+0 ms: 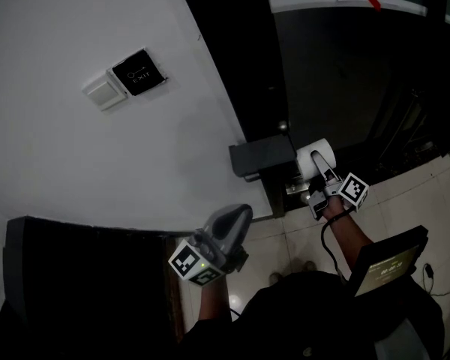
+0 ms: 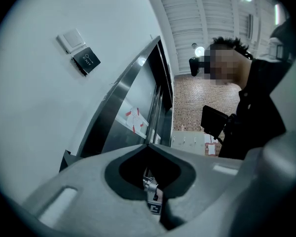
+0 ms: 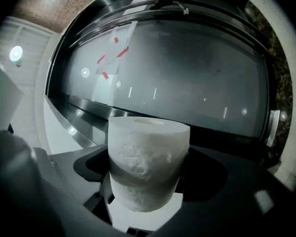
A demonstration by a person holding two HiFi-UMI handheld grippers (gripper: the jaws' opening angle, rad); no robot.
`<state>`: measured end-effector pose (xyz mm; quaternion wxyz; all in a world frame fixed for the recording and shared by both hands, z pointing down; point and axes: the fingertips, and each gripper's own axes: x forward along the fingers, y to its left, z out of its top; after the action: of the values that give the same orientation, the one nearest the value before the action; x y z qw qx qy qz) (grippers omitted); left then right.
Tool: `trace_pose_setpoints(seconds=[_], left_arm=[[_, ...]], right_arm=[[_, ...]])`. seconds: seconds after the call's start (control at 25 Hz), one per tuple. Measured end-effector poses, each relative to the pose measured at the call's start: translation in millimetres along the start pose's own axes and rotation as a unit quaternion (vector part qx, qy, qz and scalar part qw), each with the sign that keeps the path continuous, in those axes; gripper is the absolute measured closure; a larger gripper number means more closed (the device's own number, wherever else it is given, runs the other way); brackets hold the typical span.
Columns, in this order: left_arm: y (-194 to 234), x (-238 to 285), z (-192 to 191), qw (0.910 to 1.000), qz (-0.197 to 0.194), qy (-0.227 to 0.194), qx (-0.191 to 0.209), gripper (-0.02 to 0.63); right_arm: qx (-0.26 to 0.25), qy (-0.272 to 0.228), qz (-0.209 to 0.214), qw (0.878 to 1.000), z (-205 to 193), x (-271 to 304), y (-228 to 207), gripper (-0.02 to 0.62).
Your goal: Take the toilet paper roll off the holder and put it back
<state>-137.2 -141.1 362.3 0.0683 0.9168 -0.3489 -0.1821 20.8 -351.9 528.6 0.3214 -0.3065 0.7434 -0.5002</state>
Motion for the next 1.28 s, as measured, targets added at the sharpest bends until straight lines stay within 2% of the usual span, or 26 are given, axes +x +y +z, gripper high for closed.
trace_pose_setpoints(seconds=[0.2, 0.44, 0.68, 0.92, 1.28], left_arm=[[3.3, -8.6, -2.5, 0.9999, 0.011, 0.001, -0.001, 0.606], [3.5, -14.7, -0.3, 0.9998, 0.018, -0.001, 0.002, 0.606], [2.8, -19.6, -0.3, 0.9997, 0.026, 0.001, 0.001, 0.606], [-0.1, -22.7, 3.2, 0.9996, 0.028, 0.0, 0.006, 0.606], [1.7, -40.3, 9.6, 0.9988, 0.047, -0.006, 0.013, 0.606]], right_arm=[[0.069, 0.005, -0.006, 0.998, -26.5, 13.0, -7.9, 0.152], [0.068, 0.039, 0.012, 0.997, -51.8, 26.4, 7.4, 0.152], [0.071, 0.057, 0.007, 0.996, -69.5, 29.2, 10.0, 0.152], [0.065, 0.096, 0.016, 0.993, -101.0, 36.7, 21.7, 0.152], [0.08, 0.122, 0.015, 0.989, -135.8, 44.0, 29.8, 0.15]])
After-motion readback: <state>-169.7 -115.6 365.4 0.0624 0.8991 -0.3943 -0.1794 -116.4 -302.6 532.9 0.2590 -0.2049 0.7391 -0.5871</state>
